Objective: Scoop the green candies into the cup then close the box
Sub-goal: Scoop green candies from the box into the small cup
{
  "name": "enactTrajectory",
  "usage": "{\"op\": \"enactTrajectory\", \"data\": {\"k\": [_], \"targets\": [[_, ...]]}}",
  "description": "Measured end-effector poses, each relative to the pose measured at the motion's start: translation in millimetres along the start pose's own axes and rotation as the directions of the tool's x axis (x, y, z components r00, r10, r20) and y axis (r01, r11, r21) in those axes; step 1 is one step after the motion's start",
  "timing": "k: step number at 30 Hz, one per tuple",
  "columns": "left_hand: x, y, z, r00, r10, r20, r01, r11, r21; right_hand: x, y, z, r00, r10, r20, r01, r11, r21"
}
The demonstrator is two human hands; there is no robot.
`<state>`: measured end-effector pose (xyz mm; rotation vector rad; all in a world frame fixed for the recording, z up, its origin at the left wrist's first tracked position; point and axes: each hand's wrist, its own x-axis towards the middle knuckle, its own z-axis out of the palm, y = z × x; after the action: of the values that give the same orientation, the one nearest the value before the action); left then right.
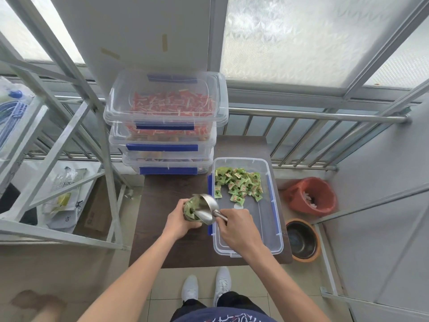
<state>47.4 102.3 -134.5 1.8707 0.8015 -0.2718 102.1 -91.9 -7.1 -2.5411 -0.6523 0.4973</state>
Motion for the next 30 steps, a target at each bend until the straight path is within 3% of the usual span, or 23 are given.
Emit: {"op": "enactTrajectory", "data": {"k": [6, 12, 18, 25, 30], "targets": [[-4.3, 0.5, 1.9, 1.000, 0.008, -0.020, -0.008, 1.000, 0.023, 0.3, -2.9, 5.7, 0.997, -0.027, -0.079, 0.035, 0.994, 0.106], [-1.8, -2.0, -0.4, 1.000, -0.003, -0.017, 0.004, 1.000, 0.024, -5.7, 6.6, 22.6, 0.997, -0.046, -0.060, 0.048, 0.998, 0.031], [-7.0, 4.4, 2.8, 0.997, 0.037, -0.063, -0.034, 0.998, 0.050, -10.4, 16.9, 20.3, 0.996, -0.018, -0.088, 0.026, 0.995, 0.094], [-12.6, 9.2, 11.3, 0.988, 0.093, -0.122, -0.084, 0.993, 0.078, -16.6, 37.1, 20.9, 0.979, 0.139, -0.149, -0.083, 0.939, 0.334], [-12.0, 9.7, 11.2, 0.986, 0.095, -0.139, -0.081, 0.991, 0.104, -27.4, 61.7, 21.9, 0.940, 0.324, -0.109, -0.253, 0.874, 0.416]]}}
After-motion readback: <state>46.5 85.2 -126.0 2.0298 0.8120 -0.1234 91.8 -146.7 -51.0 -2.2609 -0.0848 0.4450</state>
